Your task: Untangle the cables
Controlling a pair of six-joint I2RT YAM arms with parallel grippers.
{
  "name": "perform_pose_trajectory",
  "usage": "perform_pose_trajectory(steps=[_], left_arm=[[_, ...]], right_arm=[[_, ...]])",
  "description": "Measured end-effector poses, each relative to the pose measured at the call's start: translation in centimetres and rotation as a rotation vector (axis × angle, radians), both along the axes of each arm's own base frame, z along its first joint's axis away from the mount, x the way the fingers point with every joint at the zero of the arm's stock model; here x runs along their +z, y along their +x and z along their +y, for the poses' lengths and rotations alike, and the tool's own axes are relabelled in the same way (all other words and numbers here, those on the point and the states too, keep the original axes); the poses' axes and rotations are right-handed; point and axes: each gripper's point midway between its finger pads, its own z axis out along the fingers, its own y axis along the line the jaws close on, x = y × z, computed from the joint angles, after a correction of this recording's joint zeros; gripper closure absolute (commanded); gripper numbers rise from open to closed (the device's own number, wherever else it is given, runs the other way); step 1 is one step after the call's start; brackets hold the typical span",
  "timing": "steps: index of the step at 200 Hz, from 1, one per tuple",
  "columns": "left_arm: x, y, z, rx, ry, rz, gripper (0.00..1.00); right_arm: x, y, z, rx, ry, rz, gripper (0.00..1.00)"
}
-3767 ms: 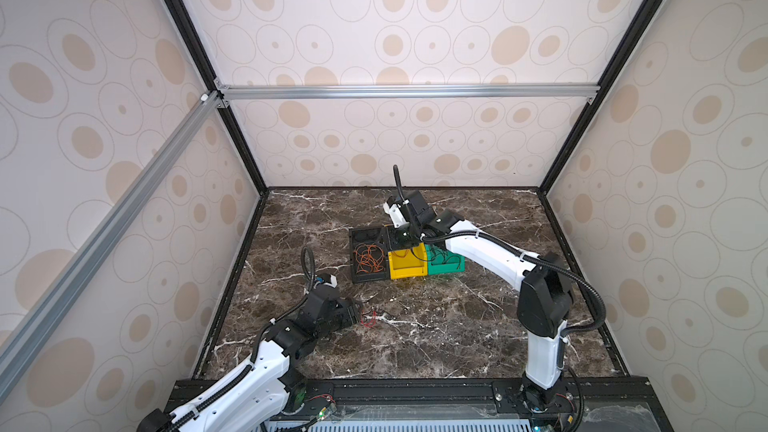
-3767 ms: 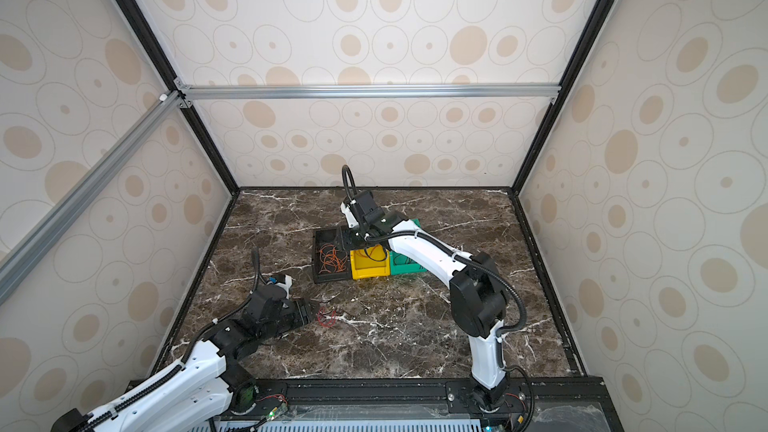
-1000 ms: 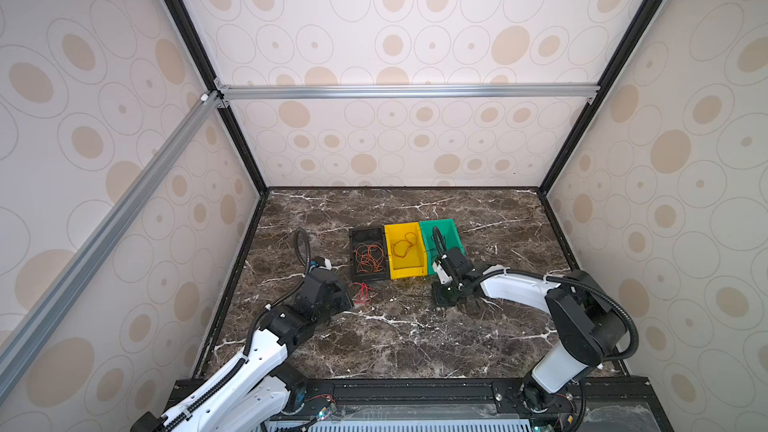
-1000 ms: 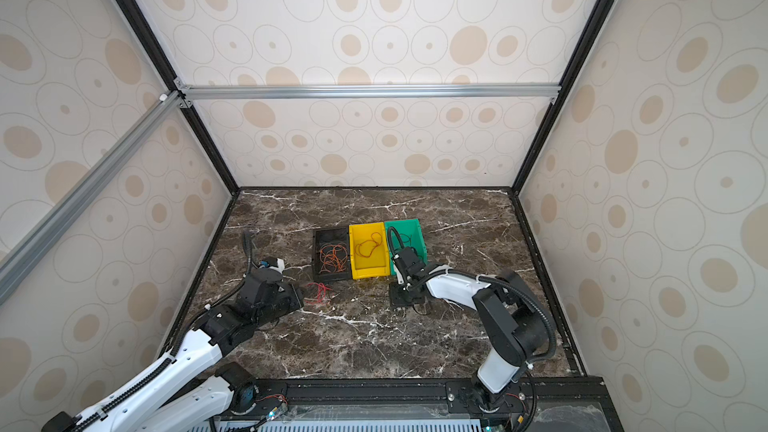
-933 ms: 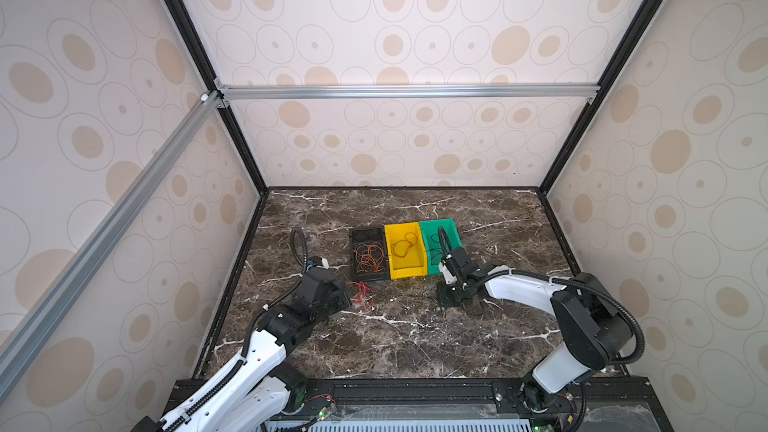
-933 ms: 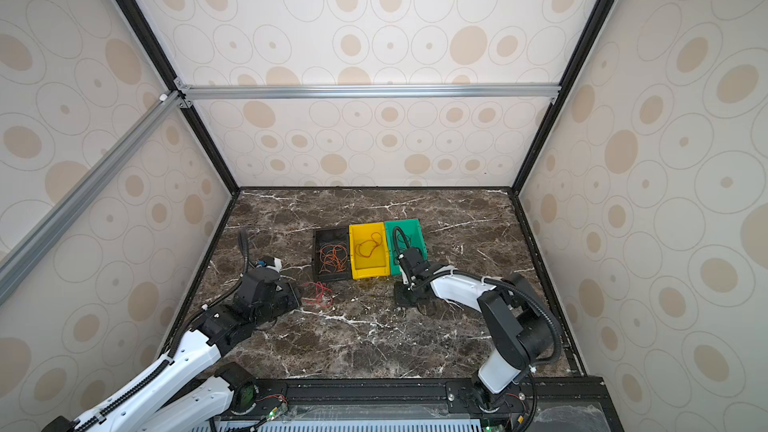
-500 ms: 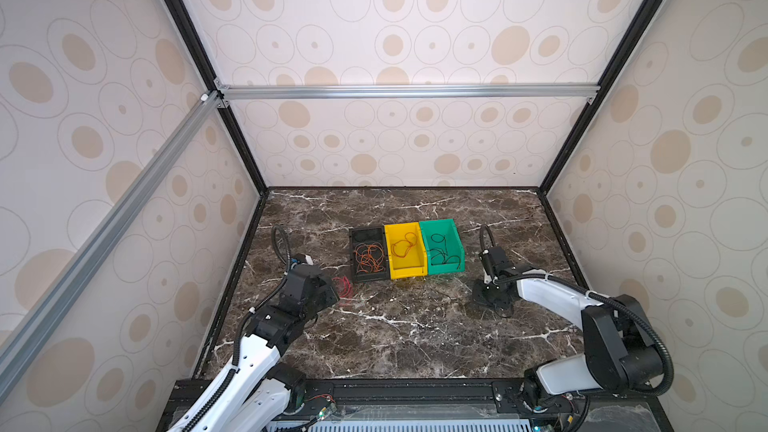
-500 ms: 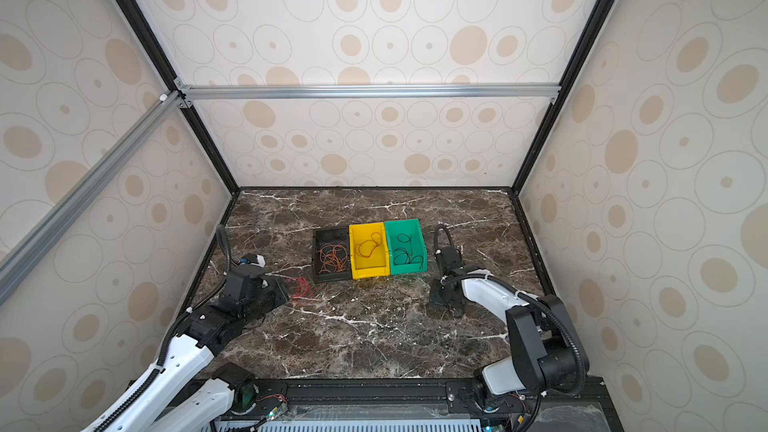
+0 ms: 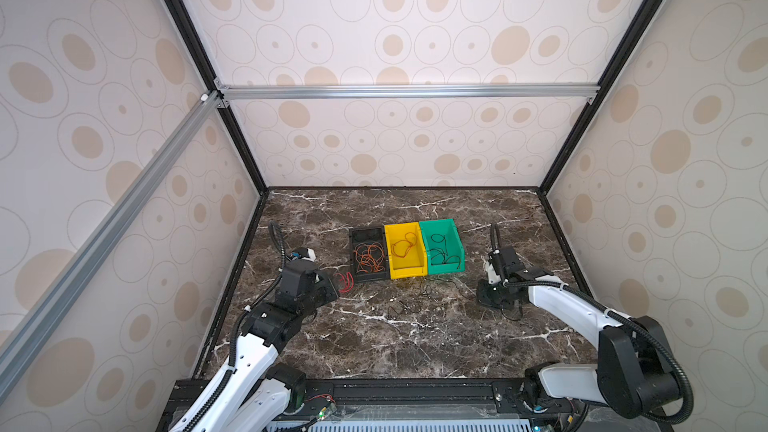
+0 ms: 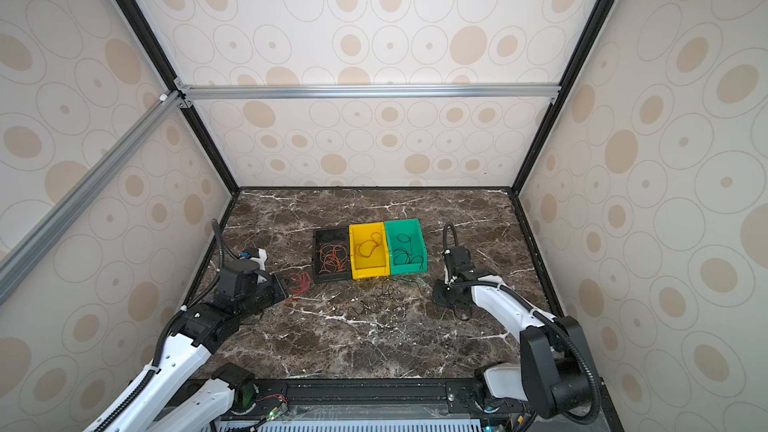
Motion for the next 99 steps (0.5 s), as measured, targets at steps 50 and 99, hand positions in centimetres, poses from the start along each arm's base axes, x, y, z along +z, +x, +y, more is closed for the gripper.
perform_pose_trajectory(steps=[50,99], left_arm=[[3.9,0.5,-3.6,-0.161,-0.146,-0.104,1.00],[6.7,0.3,-6.1,-0.289,-0.253,-0.187,1.00]], right_arm=[[2.3,-1.2,3.8,0.166,0.080,-0.014,0.59],[5.7,-1.1,4.2,0.193,0.111,-0.076,0.49]])
